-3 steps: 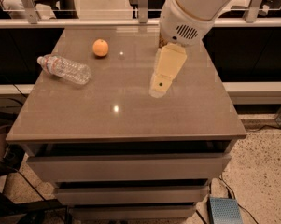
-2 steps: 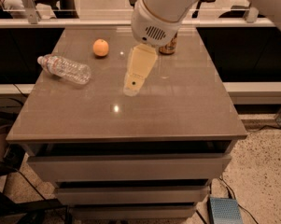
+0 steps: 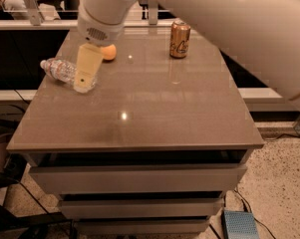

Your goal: Place water bottle upright

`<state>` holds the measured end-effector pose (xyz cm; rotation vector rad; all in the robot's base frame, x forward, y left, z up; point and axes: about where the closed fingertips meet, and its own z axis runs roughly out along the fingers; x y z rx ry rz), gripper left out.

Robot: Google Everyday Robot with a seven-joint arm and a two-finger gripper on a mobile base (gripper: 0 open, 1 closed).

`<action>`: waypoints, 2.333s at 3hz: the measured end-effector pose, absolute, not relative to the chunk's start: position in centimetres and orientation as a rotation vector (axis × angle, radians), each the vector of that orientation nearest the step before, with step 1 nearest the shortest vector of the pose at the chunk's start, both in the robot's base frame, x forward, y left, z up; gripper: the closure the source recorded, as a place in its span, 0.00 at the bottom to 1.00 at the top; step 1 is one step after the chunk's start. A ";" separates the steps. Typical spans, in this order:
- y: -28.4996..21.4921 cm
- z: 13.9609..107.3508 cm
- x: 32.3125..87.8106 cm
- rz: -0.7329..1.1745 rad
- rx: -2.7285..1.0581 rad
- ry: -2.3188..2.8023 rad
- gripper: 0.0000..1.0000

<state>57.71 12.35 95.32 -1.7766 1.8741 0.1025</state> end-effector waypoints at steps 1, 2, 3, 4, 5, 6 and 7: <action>18.2 94.5 60.5 0.028 -1.767 1.864 0.00; 18.2 94.5 60.5 0.029 -1.767 1.864 0.00; 19.2 93.7 62.1 0.042 -1.711 1.893 0.00; 20.9 92.1 65.0 0.101 -1.653 1.949 0.00; 23.3 90.6 67.0 0.183 -1.644 1.978 0.00; 25.7 89.3 67.7 0.226 -1.685 1.994 0.00; 27.6 87.7 67.9 0.231 -1.754 2.011 0.00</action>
Offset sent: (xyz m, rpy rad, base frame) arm 0.0236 0.0405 -0.0073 -0.0165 -0.0293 -0.0215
